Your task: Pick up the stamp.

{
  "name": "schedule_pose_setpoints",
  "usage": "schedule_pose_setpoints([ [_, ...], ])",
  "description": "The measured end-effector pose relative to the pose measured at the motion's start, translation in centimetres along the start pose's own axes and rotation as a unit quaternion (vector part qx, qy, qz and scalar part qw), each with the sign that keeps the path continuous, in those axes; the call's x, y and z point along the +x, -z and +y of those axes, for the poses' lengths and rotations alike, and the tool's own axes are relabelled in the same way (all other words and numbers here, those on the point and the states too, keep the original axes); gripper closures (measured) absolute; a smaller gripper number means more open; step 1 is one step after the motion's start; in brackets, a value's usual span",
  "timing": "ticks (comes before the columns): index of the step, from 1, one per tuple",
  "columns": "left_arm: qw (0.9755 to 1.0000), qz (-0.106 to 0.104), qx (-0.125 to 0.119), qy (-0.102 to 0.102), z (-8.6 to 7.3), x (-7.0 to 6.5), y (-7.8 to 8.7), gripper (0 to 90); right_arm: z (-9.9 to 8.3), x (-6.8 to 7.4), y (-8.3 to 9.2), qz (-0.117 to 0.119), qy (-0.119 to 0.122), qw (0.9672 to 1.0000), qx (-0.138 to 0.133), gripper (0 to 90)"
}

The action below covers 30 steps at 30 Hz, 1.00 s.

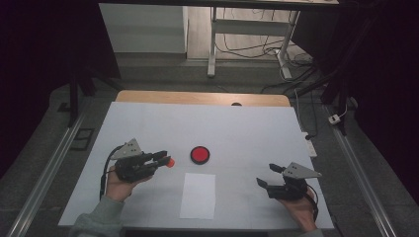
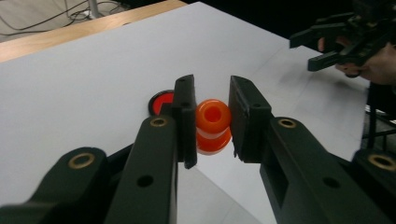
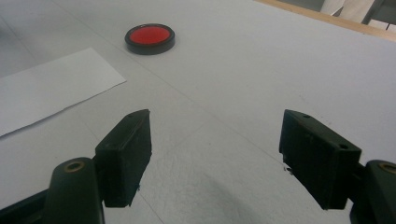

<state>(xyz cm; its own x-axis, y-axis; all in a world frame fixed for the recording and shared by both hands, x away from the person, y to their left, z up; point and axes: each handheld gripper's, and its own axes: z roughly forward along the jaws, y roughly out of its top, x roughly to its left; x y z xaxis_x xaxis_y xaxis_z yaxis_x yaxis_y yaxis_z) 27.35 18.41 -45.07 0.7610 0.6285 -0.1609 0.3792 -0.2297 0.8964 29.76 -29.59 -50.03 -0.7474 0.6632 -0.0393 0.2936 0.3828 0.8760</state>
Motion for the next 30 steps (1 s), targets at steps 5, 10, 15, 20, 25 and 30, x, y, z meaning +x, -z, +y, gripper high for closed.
schedule_pose_setpoints([
  [5,0.9998,-0.018,-0.004,-0.006,0.5,-0.9,-0.3,72.9,0.0,0.0,-0.1,-0.001,0.003,1.0000,0.001,24.9],
  [10,0.9995,-0.031,-0.005,-0.007,0.7,-1.3,-0.6,72.9,0.0,-0.1,0.0,-0.003,0.002,1.0000,0.003,24.9],
  [15,0.9986,-0.052,-0.003,-0.006,0.7,-1.9,-1.4,72.9,0.0,0.0,-0.1,0.000,0.004,1.0000,0.002,24.9],
  [20,0.9981,-0.060,0.001,-0.009,0.7,-2.5,-2.1,72.9,0.0,0.0,-0.2,0.001,0.004,1.0000,0.002,25.0],
  [25,0.9971,-0.074,0.007,-0.016,0.8,-3.3,-3.0,72.9,0.0,0.0,-0.2,-0.002,0.007,1.0000,0.006,25.1],
  [30,0.9960,-0.086,0.011,-0.022,0.9,-4.1,-4.0,72.9,0.0,0.1,-0.3,0.003,0.007,1.0000,0.006,25.2],
])
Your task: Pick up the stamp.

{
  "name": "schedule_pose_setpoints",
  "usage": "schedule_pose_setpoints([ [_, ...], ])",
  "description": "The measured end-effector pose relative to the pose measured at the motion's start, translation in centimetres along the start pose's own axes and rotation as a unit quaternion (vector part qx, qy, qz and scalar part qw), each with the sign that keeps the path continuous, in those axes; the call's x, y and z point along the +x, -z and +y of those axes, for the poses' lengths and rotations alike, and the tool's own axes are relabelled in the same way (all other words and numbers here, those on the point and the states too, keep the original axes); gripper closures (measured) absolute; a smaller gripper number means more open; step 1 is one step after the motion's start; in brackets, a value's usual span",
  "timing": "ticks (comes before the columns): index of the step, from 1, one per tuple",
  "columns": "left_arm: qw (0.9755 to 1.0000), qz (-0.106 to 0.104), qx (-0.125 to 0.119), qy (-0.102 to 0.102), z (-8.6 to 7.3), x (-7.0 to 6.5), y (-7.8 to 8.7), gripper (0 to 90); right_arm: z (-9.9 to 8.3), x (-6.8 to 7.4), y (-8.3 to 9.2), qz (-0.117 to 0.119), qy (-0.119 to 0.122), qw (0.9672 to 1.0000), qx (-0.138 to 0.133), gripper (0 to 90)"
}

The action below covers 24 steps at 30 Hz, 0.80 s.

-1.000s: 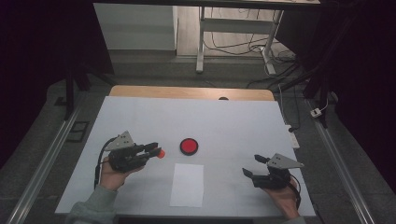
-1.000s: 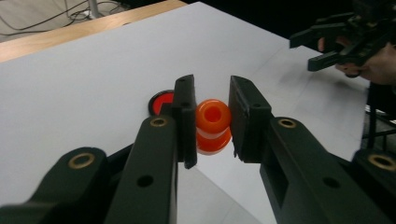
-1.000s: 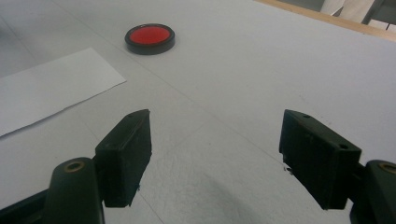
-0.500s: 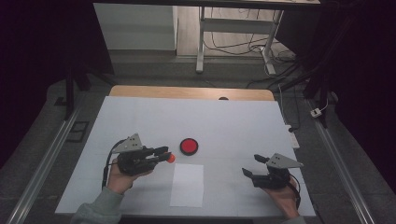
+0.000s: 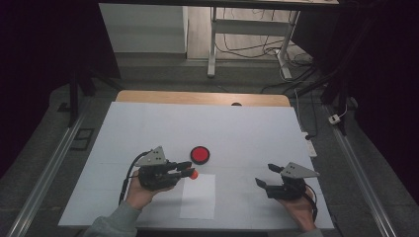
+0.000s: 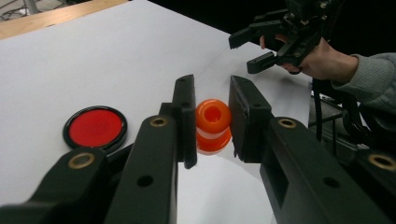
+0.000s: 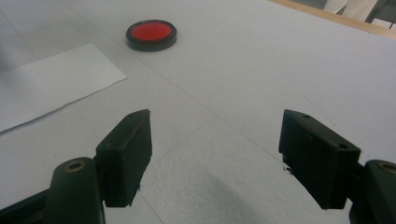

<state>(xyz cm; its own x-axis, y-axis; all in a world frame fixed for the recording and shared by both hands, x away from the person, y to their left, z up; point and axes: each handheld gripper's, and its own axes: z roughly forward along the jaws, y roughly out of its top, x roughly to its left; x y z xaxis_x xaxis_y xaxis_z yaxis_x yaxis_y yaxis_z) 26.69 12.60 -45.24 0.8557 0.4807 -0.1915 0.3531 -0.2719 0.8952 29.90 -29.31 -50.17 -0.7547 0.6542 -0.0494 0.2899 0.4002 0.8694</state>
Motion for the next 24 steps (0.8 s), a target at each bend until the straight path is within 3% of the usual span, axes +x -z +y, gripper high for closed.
schedule_pose_setpoints([
  [11,0.9998,-0.020,0.007,-0.004,0.3,-0.7,-1.8,72.9,0.0,0.1,-0.1,0.001,0.002,1.0000,0.000,25.2],
  [24,0.9997,-0.021,0.008,-0.008,0.4,-1.0,-2.5,72.9,0.0,0.1,-0.1,0.000,0.003,1.0000,0.002,25.4],
])
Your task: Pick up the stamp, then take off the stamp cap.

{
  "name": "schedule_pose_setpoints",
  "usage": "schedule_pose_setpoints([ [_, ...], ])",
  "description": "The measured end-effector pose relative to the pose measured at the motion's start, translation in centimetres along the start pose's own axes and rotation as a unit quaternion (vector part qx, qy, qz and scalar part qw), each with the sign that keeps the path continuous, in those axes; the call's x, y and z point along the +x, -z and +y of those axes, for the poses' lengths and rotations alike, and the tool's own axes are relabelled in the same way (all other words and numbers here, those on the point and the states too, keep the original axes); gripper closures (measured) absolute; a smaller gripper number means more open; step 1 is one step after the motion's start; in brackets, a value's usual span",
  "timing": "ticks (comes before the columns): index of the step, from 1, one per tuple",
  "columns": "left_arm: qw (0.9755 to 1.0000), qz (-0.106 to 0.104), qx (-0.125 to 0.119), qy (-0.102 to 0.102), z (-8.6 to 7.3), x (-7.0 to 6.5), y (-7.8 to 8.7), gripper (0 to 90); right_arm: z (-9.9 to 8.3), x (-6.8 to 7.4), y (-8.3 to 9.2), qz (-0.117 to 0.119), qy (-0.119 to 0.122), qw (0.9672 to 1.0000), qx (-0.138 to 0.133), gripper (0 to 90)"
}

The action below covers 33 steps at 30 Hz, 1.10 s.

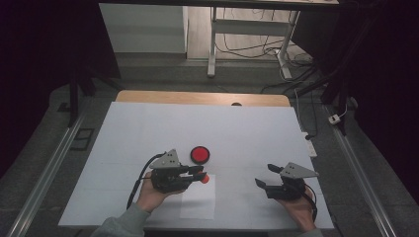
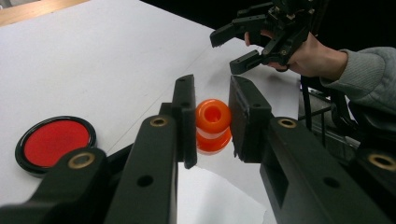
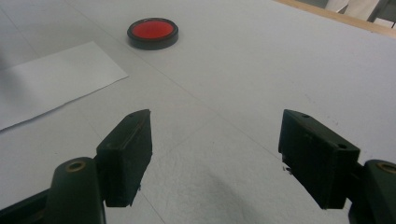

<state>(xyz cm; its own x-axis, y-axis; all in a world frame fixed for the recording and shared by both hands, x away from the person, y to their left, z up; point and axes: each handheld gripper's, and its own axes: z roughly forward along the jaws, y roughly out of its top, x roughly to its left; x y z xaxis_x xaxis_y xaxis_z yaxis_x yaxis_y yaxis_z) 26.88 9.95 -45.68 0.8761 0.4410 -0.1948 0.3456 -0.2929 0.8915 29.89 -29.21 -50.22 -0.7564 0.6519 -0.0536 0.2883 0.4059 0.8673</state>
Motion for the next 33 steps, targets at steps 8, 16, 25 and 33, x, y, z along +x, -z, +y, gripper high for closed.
schedule_pose_setpoints([
  [8,1.0000,0.001,-0.003,0.005,-0.1,0.3,0.0,72.9,0.1,0.1,0.0,0.002,0.000,1.0000,-0.003,25.5],
  [16,0.9999,0.002,-0.006,0.013,-0.3,0.9,0.0,72.9,0.4,0.7,-0.2,0.010,0.001,0.9999,-0.009,25.6],
  [25,0.9999,0.006,-0.002,0.010,-0.3,1.1,-0.2,72.9,0.5,1.4,-0.2,0.018,0.008,0.9998,-0.005,25.7],
  [33,0.9999,0.007,-0.004,0.013,-0.3,1.1,-0.2,72.9,0.8,1.8,0.0,0.022,0.009,0.9996,-0.014,26.0],
])
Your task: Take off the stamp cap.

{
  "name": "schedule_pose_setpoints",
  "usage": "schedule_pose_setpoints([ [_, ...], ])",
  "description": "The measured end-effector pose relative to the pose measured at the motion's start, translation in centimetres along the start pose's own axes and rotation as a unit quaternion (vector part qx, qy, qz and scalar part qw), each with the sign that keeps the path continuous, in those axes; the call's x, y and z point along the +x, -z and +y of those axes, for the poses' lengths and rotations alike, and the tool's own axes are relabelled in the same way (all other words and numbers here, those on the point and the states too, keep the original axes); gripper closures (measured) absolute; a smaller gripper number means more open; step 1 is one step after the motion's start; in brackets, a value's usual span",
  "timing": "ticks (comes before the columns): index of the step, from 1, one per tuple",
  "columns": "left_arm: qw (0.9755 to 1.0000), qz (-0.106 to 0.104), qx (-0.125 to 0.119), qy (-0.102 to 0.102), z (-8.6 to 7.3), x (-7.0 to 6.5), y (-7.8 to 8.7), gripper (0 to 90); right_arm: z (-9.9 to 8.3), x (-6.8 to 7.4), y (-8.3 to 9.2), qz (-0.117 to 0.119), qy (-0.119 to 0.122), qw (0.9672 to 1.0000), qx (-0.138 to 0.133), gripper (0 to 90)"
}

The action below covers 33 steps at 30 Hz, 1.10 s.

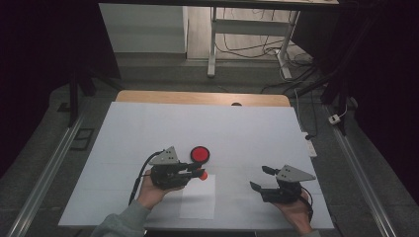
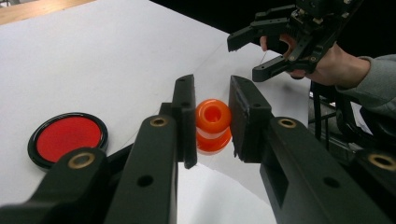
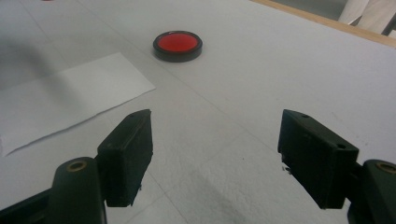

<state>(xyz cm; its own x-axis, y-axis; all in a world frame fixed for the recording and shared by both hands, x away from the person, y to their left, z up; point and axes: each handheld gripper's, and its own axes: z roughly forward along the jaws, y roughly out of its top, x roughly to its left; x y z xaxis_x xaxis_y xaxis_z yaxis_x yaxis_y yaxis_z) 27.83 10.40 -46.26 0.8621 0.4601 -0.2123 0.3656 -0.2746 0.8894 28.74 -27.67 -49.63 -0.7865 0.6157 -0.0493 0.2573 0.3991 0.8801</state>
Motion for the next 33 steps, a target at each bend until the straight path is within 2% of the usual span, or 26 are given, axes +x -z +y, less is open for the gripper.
schedule_pose_setpoints([
  [5,1.0000,0.003,-0.002,0.000,0.0,0.0,0.0,72.9,0.3,0.3,-0.4,0.005,0.001,1.0000,-0.001,26.0],
  [10,1.0000,0.002,-0.001,-0.001,0.0,0.0,-0.1,72.9,0.7,0.8,-0.6,0.024,-0.007,0.9996,-0.012,26.0],
  [12,1.0000,0.002,0.000,-0.001,0.0,0.0,-0.2,72.9,1.4,1.4,-0.7,0.037,-0.011,0.9989,-0.025,26.0],
  [23,1.0000,0.006,0.000,-0.003,0.0,0.1,-0.2,72.9,2.0,2.5,-1.3,0.040,0.005,0.9990,-0.020,26.6],
  [33,1.0000,0.005,0.002,-0.003,0.0,0.1,-0.5,72.9,2.5,3.5,-2.3,0.060,0.010,0.9980,-0.017,27.1],
])
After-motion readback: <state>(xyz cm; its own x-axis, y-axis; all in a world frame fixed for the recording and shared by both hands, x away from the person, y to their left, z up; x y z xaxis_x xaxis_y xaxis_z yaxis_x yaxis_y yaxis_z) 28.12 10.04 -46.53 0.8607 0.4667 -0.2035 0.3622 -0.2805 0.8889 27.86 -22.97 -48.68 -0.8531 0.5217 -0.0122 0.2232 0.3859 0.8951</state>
